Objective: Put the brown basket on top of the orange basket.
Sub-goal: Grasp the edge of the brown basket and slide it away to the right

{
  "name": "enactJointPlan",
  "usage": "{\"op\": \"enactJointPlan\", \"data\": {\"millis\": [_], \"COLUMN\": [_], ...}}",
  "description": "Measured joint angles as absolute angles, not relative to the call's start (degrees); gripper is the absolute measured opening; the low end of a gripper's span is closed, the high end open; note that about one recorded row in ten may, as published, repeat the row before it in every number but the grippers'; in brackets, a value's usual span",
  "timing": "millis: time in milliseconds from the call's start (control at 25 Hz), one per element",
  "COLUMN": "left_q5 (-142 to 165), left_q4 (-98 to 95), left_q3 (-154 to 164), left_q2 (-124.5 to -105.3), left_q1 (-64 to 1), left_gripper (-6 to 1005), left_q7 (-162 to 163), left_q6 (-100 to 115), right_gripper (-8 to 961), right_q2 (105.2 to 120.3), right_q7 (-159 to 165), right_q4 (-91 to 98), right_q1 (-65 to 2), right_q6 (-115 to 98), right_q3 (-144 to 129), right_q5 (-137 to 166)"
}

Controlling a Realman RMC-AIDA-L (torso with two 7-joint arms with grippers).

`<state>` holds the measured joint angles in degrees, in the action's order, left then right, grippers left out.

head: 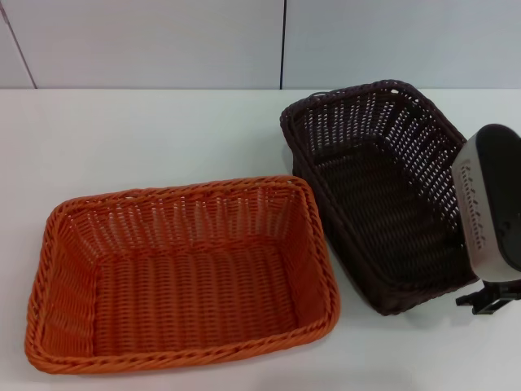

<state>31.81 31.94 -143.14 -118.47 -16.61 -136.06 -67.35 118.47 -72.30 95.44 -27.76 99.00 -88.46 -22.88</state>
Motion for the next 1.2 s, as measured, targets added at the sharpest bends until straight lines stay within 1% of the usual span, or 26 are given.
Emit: {"op": "enactJointPlan", "data": {"millis": [560,760,1000,1200], "left_q5": [31.82,31.83,31.79,31.61], "left_q4": [31.9,31.9,31.92,32.03], "left_q3": [-142.82,-142.96,-143.06,-143.09], "left_q2": [-118.47,-118.47,-118.47,-118.41], "left_q1": [-15.64,-14.99,-14.17,-13.89], "left_gripper": [546,546,545,545], "left_q7": [-135.97,-135.78,-135.51,-135.39], "left_q6": [-68.49,-69.82,-70.75,-70.86], "right_gripper": [786,636,433,199], "right_q2": [118.84,118.85,119.06,119.27], "right_q7": [-74.1,-73.91,-73.83,-73.54], "right_q4": [91.85,90.16,93.37,96.59], "right_q1": [-28.92,-29.28,-28.37,-27.29], "right_q6": [96.75,95.84,95.89,95.11], "right_q3": [-88.44,-89.11,-89.43,-90.43], "right_q5": [-23.59,-23.51,-23.83,-23.91]}}
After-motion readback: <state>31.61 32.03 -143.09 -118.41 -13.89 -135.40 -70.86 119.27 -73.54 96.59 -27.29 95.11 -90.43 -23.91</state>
